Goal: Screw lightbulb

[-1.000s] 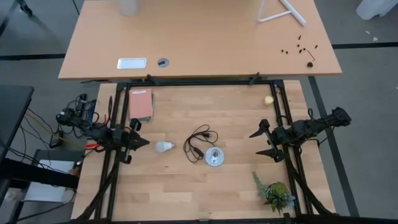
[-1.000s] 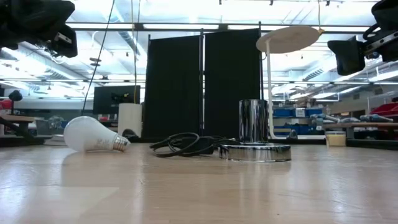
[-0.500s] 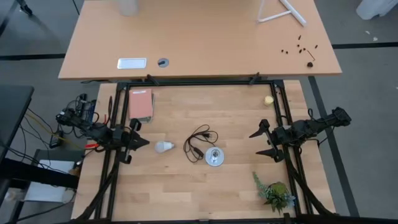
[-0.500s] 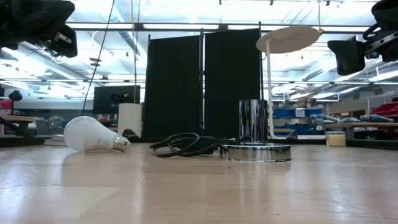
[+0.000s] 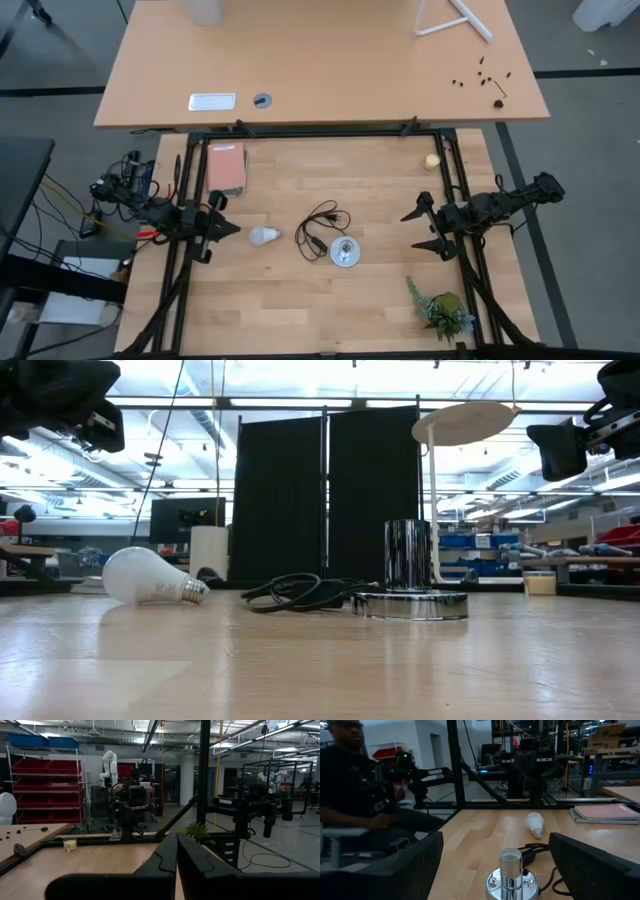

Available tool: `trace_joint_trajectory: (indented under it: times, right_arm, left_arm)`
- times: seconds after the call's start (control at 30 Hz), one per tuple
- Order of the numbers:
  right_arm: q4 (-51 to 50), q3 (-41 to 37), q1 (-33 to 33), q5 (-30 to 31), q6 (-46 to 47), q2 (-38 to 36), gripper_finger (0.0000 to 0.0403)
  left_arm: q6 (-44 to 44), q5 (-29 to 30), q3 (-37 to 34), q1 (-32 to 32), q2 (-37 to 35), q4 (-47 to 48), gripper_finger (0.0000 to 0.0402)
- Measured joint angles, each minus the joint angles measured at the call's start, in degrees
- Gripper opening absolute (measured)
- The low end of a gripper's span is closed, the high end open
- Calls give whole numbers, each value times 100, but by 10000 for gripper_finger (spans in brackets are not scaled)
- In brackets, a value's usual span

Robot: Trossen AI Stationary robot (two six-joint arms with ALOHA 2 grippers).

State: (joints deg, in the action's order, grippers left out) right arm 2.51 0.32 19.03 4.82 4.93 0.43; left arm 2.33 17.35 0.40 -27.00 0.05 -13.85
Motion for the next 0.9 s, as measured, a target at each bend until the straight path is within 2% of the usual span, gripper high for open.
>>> trace_joint_trajectory:
  times: [0.77,0.9]
  right_arm:
    - [0,0,1,2,0,-1,372]
    - [0,1,1,1,0,-1,372]
  left_arm:
    - [-2,19,0,0,2,-12,17]
    - [-462,63,0,1,0,-187,17]
